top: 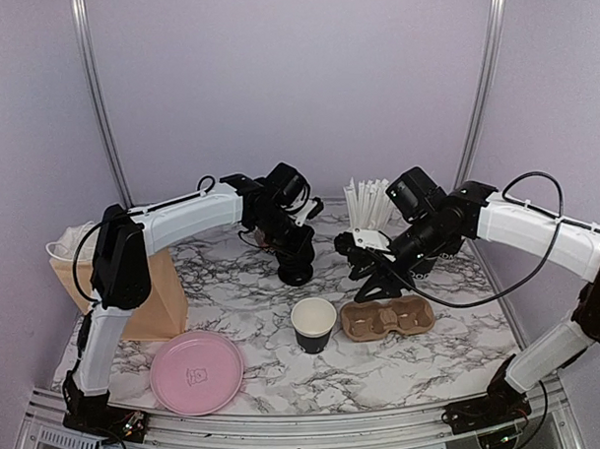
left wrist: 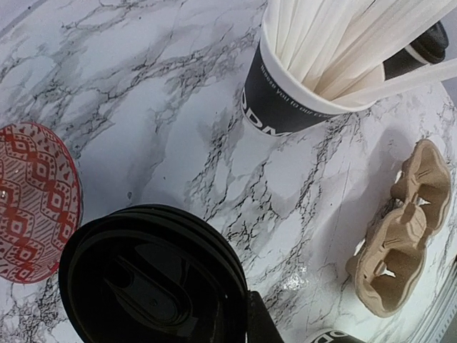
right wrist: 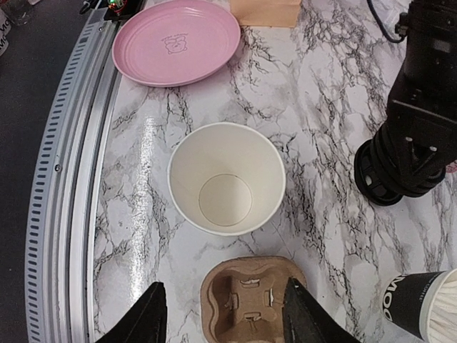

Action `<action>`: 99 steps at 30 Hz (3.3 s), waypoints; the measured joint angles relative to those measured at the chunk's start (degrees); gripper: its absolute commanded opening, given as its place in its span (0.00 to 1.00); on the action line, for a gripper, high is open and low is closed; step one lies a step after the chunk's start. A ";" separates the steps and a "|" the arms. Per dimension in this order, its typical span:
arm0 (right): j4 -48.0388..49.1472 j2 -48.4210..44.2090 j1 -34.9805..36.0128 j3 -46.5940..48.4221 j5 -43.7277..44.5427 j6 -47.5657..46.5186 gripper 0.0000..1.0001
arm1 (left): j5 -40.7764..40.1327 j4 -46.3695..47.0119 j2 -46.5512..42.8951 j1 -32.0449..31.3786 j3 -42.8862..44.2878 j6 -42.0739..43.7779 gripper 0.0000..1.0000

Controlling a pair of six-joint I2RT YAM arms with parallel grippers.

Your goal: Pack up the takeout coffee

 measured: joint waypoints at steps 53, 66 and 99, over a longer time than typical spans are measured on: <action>2.34 1.38 -0.04 -1.18 0.04 0.24 0.53 | -1.86 -0.85 4.33 0.28 0.33 -0.55 0.24; 2.54 1.38 -0.04 -1.20 0.04 0.24 0.53 | -1.70 -0.85 4.63 0.39 1.25 -0.48 0.26; 2.89 1.25 -4.74 5.81 0.20 4.63 0.68 | 3.74 1.36 -18.08 -0.15 -0.63 -1.95 0.04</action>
